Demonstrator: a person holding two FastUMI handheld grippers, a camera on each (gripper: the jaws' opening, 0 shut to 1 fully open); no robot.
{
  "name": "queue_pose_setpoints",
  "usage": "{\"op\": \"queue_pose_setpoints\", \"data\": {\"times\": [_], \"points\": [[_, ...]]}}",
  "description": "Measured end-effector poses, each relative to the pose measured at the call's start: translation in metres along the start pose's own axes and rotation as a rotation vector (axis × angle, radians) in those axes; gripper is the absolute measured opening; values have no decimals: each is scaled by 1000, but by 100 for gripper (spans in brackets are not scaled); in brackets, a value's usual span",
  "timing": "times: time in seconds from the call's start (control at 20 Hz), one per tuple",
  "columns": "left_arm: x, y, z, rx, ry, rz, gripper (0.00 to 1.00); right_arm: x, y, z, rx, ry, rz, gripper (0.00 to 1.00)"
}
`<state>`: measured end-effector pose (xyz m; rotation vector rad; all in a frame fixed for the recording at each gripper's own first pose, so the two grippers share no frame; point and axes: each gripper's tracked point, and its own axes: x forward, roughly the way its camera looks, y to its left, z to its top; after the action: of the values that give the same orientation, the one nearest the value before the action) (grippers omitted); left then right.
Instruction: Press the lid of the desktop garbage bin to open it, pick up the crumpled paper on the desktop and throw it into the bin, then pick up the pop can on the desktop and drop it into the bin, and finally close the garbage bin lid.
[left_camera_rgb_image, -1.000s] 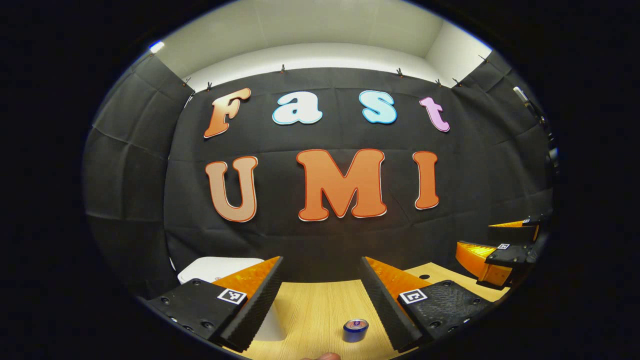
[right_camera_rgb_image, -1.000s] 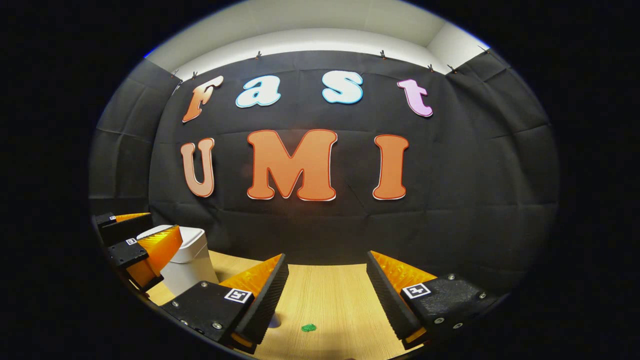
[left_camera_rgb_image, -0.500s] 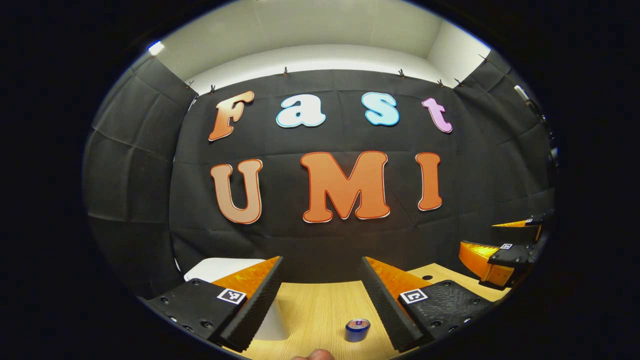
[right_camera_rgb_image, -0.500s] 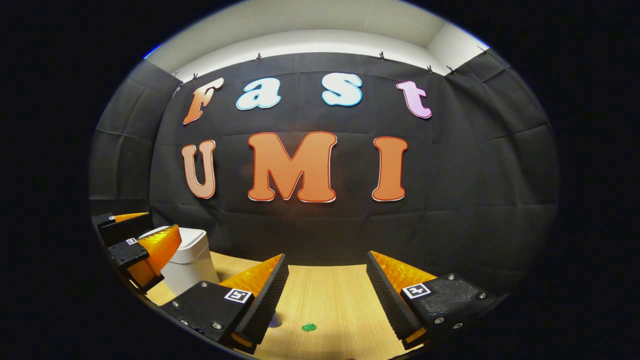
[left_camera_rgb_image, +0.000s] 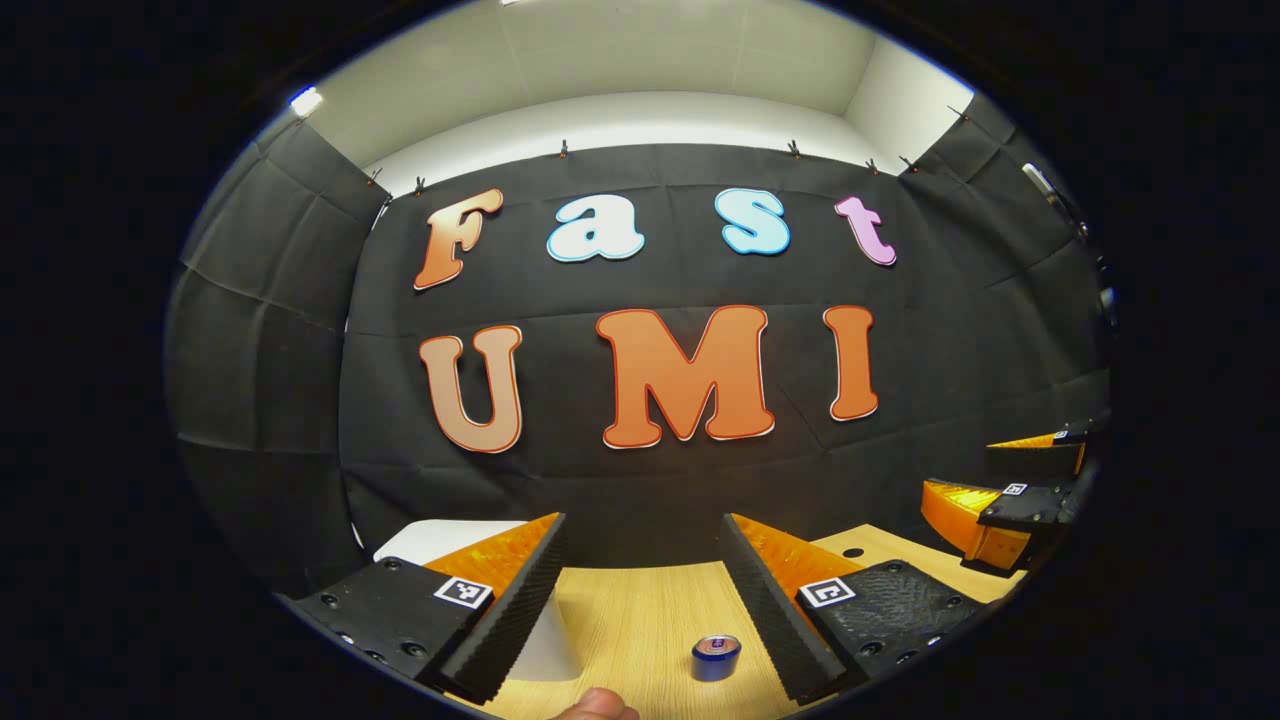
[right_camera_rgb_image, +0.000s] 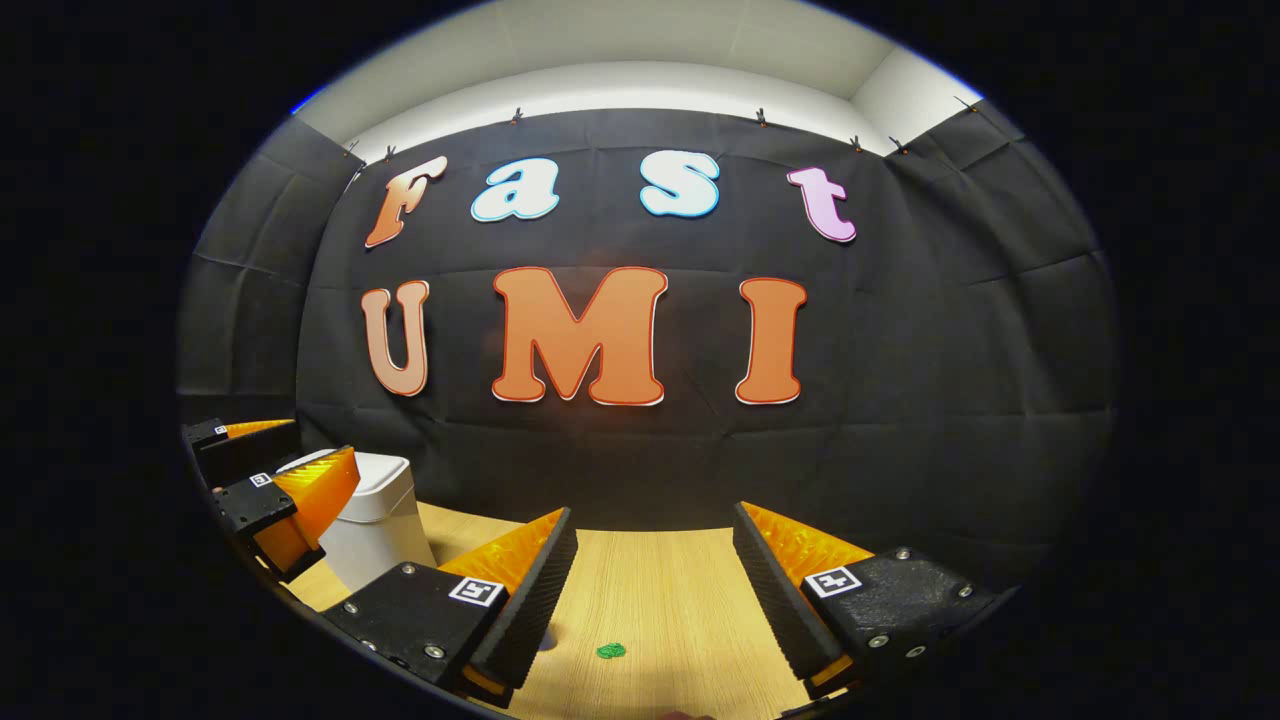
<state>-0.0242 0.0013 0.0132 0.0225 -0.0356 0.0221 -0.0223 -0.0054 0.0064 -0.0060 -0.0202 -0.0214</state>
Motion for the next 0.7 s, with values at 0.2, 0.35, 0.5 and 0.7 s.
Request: {"op": "queue_pose_setpoints", "data": {"times": [0.2, 0.35, 0.5, 0.7], "points": [[2, 15, 4, -2, -27, 48, 99, 1, 3, 1, -18, -7, -1, 93], [6, 19, 1, 2, -22, 61, 95, 4, 8, 3, -18, -14, 9, 93], [8, 13, -6, 3, -5, 34, 95, 6, 9, 2, -22, -12, 10, 93], [11, 6, -17, -1, 30, -6, 95, 9, 14, -6, 1, 14, 25, 93]]}}
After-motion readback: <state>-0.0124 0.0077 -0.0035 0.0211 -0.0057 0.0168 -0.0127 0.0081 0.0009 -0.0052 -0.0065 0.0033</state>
